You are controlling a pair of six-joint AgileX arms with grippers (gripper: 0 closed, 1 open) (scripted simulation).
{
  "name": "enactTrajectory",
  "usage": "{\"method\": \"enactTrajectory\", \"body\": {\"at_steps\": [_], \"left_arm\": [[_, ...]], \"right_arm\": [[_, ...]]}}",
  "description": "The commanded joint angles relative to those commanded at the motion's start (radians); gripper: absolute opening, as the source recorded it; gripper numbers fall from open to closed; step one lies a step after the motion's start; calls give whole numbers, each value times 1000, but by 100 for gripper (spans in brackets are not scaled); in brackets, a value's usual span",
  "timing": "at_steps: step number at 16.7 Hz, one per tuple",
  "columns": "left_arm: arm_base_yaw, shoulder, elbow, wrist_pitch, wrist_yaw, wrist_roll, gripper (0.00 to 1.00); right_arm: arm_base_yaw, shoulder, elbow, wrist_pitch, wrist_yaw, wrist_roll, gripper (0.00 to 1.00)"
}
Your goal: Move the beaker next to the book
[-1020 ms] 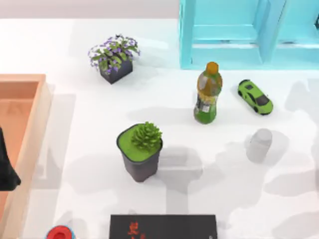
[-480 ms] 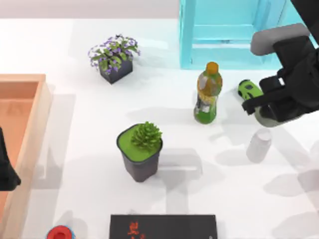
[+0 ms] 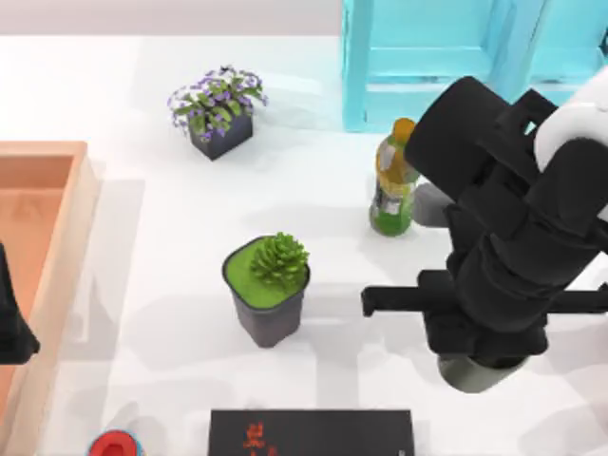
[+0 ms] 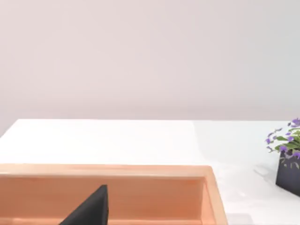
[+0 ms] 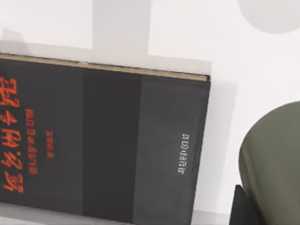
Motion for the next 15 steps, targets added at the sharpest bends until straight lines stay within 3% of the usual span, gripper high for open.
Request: {"method": "enactTrajectory", "body": {"at_steps": [5, 11, 15], "left_arm": [[0, 0, 0, 0, 0, 0, 100], [0, 0, 0, 0, 0, 0, 100], [0, 0, 0, 0, 0, 0, 100]], "right_arm": [[58, 17, -42, -32, 19, 127, 0], [53, 16, -43, -27, 17, 127, 0], [51, 36, -137, 78, 18, 124, 0]]}}
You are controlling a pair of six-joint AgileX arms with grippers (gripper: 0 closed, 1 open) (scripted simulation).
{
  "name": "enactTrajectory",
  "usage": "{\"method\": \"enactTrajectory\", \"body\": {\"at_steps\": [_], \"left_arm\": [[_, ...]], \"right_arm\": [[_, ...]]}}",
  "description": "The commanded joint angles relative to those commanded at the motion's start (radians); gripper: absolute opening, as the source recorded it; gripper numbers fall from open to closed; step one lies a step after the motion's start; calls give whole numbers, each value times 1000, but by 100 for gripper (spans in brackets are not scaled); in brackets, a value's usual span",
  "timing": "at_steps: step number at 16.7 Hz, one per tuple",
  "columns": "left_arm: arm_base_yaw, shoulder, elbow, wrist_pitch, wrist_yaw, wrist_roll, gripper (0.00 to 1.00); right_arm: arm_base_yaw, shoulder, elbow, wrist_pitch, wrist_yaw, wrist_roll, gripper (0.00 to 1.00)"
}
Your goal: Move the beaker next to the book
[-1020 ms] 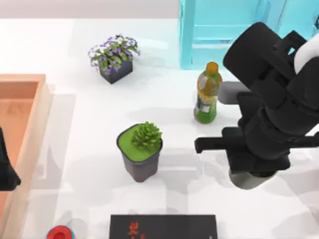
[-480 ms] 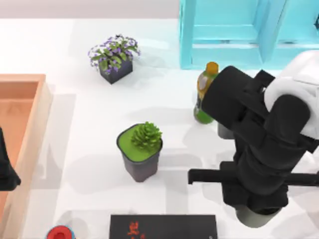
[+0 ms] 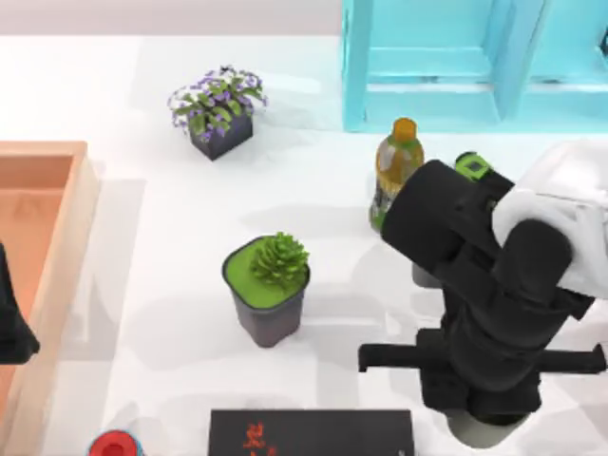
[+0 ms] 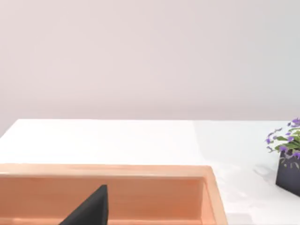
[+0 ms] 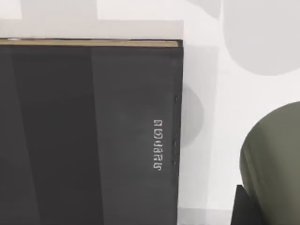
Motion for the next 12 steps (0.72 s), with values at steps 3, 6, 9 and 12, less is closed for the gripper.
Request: {"method": "enactTrajectory", "body": {"at_steps": [3, 6, 9, 12], "left_arm": [[0, 0, 0, 0, 0, 0, 100], [0, 0, 0, 0, 0, 0, 100], [0, 0, 0, 0, 0, 0, 100], [0, 0, 0, 0, 0, 0, 100]], "right_arm": [[1, 15, -90, 120, 0, -4, 0], [1, 30, -122, 155, 1, -2, 0], [1, 30, -122, 155, 1, -2, 0], [1, 30, -122, 155, 1, -2, 23]]}}
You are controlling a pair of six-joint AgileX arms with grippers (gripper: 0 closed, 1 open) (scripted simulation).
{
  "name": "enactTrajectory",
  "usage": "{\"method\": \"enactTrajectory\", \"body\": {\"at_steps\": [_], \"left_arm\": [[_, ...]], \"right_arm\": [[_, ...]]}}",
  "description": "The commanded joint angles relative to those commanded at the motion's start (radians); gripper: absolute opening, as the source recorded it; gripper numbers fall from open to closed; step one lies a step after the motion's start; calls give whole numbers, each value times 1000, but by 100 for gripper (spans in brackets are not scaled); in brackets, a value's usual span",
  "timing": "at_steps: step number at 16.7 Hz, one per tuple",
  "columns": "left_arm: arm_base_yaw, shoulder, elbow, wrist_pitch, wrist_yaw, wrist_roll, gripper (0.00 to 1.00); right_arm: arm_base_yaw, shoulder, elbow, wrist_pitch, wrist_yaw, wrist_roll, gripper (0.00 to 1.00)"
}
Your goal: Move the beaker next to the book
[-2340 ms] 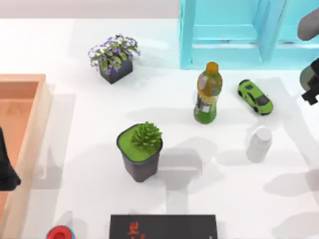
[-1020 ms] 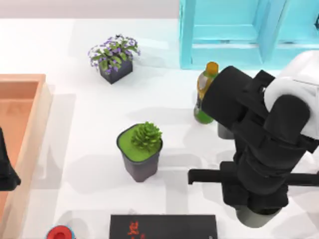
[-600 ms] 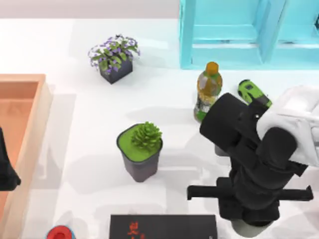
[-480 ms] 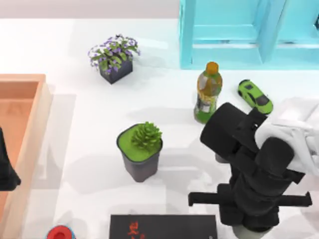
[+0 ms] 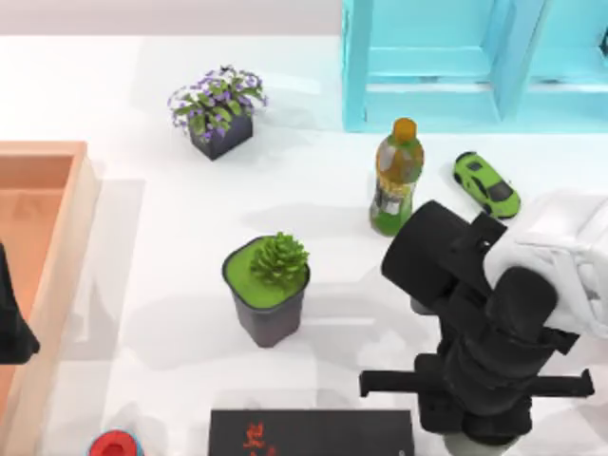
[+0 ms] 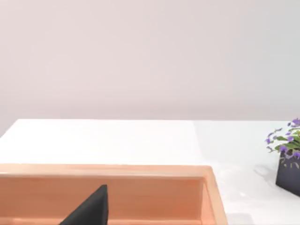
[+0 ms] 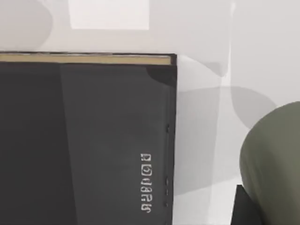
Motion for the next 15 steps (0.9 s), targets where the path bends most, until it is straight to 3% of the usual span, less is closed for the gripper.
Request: {"method": "enactTrajectory", "body": {"at_steps": [10, 15], "left_arm": [[0, 0, 0, 0, 0, 0, 100], [0, 0, 0, 0, 0, 0, 100]], "right_arm": [[0, 0, 0, 0, 0, 0, 98], [0, 0, 0, 0, 0, 0, 100]]}}
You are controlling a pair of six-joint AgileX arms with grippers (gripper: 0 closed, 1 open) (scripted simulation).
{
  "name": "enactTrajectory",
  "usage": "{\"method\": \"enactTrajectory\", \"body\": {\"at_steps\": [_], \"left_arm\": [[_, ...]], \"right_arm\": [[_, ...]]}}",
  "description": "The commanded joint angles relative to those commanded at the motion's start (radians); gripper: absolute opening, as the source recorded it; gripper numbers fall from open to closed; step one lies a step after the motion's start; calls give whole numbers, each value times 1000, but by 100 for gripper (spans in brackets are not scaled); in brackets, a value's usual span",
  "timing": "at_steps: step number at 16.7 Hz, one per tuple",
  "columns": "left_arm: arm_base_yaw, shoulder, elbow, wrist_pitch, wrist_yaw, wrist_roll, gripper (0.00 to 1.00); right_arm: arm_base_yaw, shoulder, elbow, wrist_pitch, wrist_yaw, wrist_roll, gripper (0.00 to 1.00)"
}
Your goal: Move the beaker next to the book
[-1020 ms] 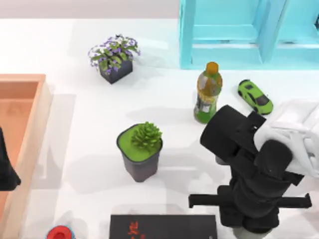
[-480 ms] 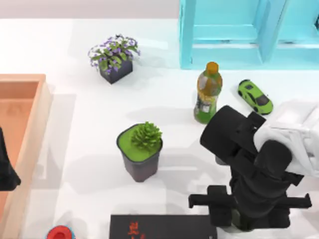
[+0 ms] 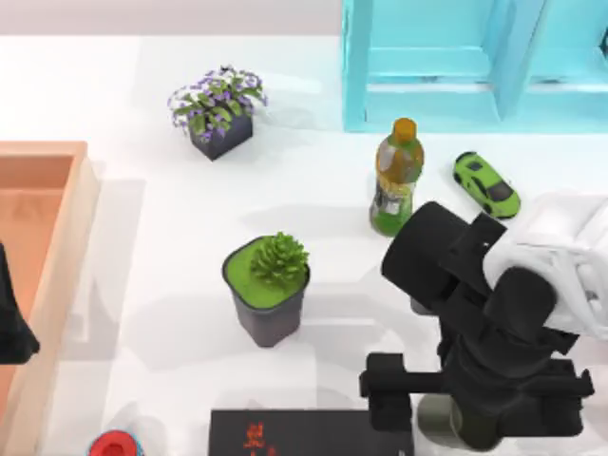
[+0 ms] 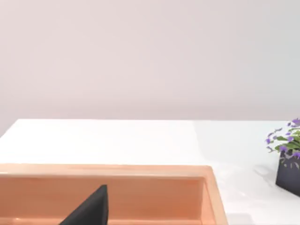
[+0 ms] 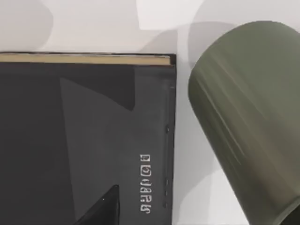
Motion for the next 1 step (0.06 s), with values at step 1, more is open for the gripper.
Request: {"method": "enactTrajectory", "body": {"at_steps": [1], "left_arm": [[0, 0, 0, 0, 0, 0, 100]], "right_arm": [[0, 0, 0, 0, 0, 0, 100]]}}
